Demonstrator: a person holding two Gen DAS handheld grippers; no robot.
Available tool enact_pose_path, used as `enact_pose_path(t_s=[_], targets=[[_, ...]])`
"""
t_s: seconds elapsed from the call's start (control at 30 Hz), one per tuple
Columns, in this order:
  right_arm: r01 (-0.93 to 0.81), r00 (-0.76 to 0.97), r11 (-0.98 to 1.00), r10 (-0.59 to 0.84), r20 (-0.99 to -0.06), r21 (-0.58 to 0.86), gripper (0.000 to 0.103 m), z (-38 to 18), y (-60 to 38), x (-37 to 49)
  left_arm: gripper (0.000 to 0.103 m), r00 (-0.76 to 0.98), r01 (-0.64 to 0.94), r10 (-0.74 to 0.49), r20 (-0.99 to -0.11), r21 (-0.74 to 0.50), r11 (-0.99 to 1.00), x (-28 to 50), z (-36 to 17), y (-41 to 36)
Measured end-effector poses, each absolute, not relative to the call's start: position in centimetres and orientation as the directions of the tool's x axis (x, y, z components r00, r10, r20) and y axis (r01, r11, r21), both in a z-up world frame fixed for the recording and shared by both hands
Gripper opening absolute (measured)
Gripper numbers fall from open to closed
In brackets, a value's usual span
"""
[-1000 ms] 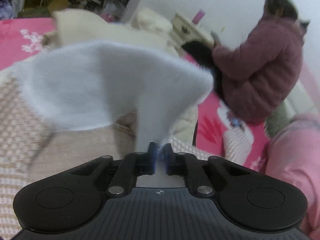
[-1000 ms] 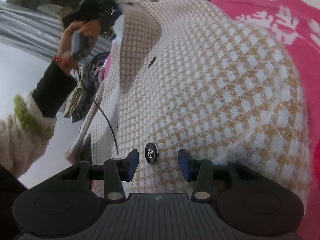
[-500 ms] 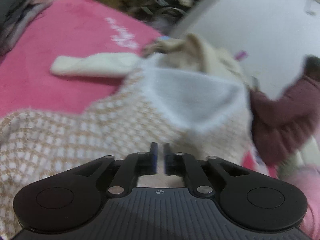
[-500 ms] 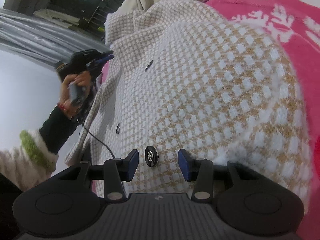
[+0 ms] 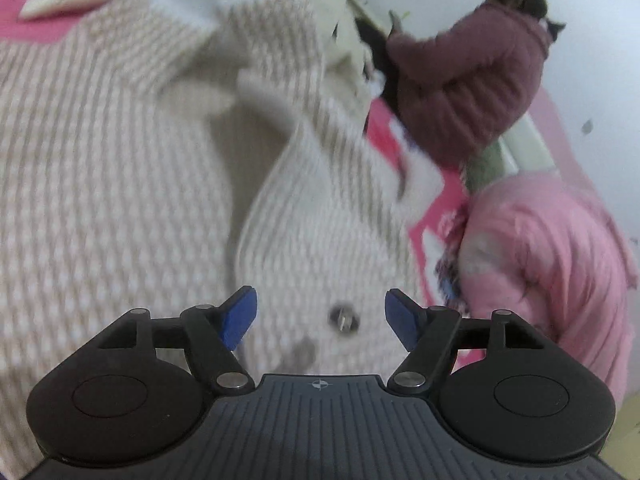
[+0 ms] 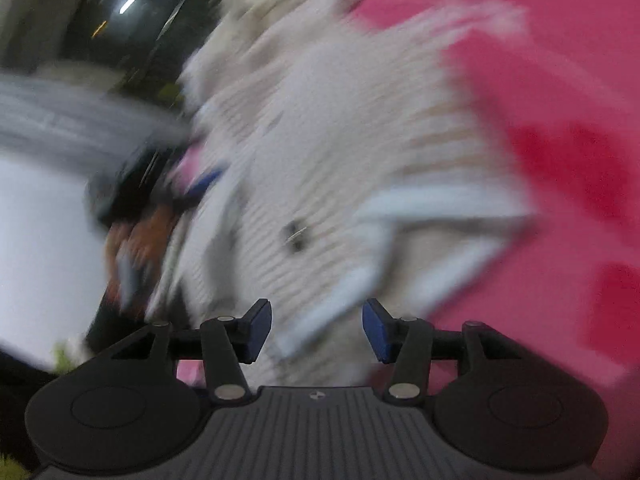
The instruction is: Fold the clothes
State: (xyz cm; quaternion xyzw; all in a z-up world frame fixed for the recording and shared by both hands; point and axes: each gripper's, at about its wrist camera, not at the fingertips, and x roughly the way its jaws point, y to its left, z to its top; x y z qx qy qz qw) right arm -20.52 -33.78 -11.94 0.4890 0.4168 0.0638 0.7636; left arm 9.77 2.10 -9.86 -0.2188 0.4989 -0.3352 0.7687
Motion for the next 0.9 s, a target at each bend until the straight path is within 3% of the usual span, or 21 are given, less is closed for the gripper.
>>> enact_pose_path(t_s=[0.13, 0.37, 0.5, 0.6, 0.7, 0.9], targets=[[0.426, 0.726, 0.410, 0.377, -0.575, 0.806, 0.056, -11.9, -37.3, -23.5, 0.071, 0.245, 0.310, -0.737, -0.630, -0.669, 0.676, 7.2, -10.5, 2.2], [0.472, 0.763, 0.143, 0.429, -0.485, 0.870, 0.057, -15.5, -37.0, -22.2, 0.070, 0.180, 0.305, -0.735, -0.653, -0.674, 0.673, 3.4, -11.9, 2.7], [0.515, 0.761, 0.085, 0.412, -0.501, 0.853, 0.063, -17.9, -36.5, -21.0, 0.070, 0.171, 0.339, -0.728, -0.664, -0.654, 0.676, 2.0, -12.7, 3.0], [0.518, 0.813, 0.119, 0.237, -0.531, 0.847, 0.062, -16.4, -38.3, -21.7, 0.069, 0.163, 0.344, -0.731, -0.663, -0.656, 0.672, 1.8, -13.1, 3.5], [0.465, 0.880, 0.096, 0.058, -0.472, 0.880, 0.062, -14.8, -39.4, -23.9, 0.069, 0.152, 0.352, -0.739, -0.656, -0.663, 0.661, 2.0, -13.1, 3.8], [0.504, 0.839, 0.129, 0.165, -0.519, 0.854, 0.067, -15.6, -38.0, -23.8, 0.069, 0.132, 0.372, -0.746, -0.652, -0.665, 0.647, 1.1, -13.1, 4.6]])
